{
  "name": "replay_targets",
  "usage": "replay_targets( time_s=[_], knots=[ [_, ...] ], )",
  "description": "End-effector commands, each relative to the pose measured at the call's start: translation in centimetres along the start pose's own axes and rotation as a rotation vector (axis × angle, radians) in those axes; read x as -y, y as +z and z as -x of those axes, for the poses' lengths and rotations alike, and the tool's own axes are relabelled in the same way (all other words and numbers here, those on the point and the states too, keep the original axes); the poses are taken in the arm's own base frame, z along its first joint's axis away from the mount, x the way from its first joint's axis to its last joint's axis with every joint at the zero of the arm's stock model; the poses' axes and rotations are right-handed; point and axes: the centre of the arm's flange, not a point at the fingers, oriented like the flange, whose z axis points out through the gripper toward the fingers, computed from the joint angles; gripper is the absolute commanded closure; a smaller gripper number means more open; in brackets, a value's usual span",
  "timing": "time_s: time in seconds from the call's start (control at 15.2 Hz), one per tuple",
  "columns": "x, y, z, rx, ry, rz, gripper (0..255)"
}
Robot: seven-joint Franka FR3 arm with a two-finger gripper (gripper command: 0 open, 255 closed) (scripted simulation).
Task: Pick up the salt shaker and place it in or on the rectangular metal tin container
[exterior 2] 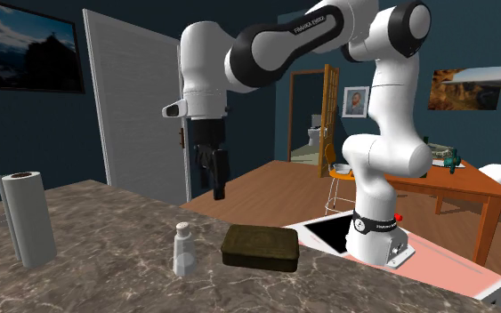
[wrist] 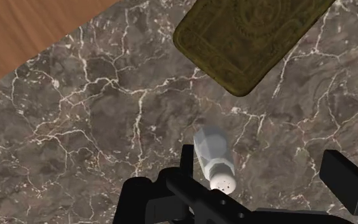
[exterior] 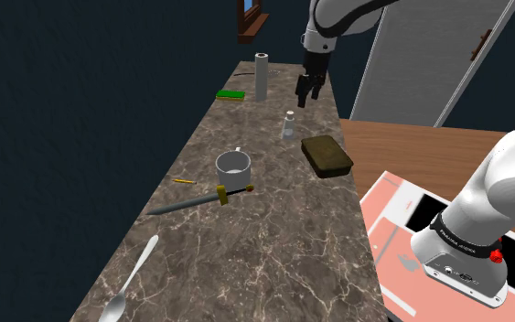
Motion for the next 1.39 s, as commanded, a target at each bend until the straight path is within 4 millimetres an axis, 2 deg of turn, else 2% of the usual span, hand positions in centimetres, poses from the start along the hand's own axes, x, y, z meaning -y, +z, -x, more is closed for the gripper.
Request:
replay_targets(
  time_s=[0.0, 0.26, 0.79, 1.25, 1.32],
  knots=[
    [-0.5, 1.6, -2.3, -0.004, -0.012, -0.003, 0],
    [-1.6, 4.0, -6.2, -0.010, -0.033, -0.010, 0],
    [-1.6, 8.0, -6.2, -0.010, -0.033, -0.010, 0],
    [-1.6, 8.0, -6.2, -0.010, -0.033, -0.010, 0],
    [-1.6, 8.0, -6.2, -0.010, -0.033, -0.010, 255]
  ],
)
